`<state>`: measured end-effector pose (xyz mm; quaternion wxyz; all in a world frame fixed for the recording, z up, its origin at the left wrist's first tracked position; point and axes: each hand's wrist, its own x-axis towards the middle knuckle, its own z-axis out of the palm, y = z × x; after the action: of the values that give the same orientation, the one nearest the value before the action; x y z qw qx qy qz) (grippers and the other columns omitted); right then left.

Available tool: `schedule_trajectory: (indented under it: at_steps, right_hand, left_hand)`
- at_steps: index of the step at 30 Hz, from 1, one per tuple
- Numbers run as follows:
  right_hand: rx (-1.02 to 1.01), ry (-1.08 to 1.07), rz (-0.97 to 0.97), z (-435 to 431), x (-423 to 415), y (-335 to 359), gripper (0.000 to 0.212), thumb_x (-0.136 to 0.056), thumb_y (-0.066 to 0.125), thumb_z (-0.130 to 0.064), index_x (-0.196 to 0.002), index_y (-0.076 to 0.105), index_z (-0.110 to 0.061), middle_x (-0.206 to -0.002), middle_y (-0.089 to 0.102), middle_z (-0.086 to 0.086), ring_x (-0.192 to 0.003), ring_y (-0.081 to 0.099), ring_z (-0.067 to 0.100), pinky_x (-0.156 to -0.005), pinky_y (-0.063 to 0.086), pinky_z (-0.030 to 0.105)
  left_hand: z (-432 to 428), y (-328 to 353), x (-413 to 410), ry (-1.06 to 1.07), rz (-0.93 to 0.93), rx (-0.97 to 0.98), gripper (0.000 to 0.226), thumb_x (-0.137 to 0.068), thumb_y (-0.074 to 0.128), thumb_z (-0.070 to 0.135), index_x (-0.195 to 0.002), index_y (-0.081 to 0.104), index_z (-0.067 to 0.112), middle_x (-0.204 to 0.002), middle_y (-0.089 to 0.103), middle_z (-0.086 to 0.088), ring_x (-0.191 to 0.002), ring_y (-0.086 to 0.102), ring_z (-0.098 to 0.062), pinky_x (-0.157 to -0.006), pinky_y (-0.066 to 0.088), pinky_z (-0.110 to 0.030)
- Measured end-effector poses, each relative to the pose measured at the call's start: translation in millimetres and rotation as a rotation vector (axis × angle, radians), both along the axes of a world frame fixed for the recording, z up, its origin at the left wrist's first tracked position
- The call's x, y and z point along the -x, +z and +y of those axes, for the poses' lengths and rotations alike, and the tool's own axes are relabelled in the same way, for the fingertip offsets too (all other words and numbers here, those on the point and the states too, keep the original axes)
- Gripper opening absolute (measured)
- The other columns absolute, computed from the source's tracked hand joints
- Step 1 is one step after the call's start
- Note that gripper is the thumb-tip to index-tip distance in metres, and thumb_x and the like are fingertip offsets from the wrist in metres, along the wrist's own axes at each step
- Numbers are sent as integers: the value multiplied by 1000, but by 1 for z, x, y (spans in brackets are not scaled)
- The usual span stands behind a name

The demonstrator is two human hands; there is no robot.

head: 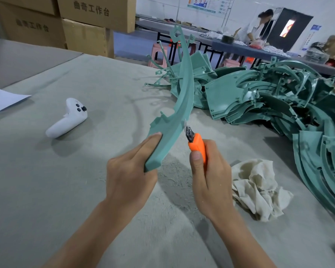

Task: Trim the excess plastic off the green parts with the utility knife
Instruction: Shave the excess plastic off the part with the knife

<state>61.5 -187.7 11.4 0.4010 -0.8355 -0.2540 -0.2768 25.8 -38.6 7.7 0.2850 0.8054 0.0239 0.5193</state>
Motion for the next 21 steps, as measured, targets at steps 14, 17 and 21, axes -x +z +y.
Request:
schedule_trajectory:
  at_steps: [14, 17, 21]
  right_hand:
    - [0, -61, -17, 4, -1, 1, 32, -101, 22, -59, -96, 40, -33, -68, 40, -18, -62, 44, 2, -54, 27, 16]
    - [-18, -95, -6, 2, -4, 2, 38, -101, 22, -60, -93, 43, -29, -68, 41, -16, -61, 44, 6, -54, 26, 21]
    - [-32, -43, -19, -2, -4, 2, 37, -102, 27, -55, -93, 47, -25, -66, 40, -15, -58, 43, 8, -54, 29, 24]
  left_hand:
    - [-5, 9, 8, -57, 206, 95, 38, -67, 66, -2, -101, 76, 11, -56, 66, 2, -69, 52, -11, -64, 29, 5]
    - [-8, 9, 9, -102, 205, 118, 36, -68, 67, -2, -100, 77, 10, -60, 69, 2, -68, 53, -9, -63, 29, 6]
    - [-8, 8, 8, -110, 209, 116, 36, -67, 67, -2, -99, 77, 9, -59, 67, 1, -66, 48, -1, -62, 26, 9]
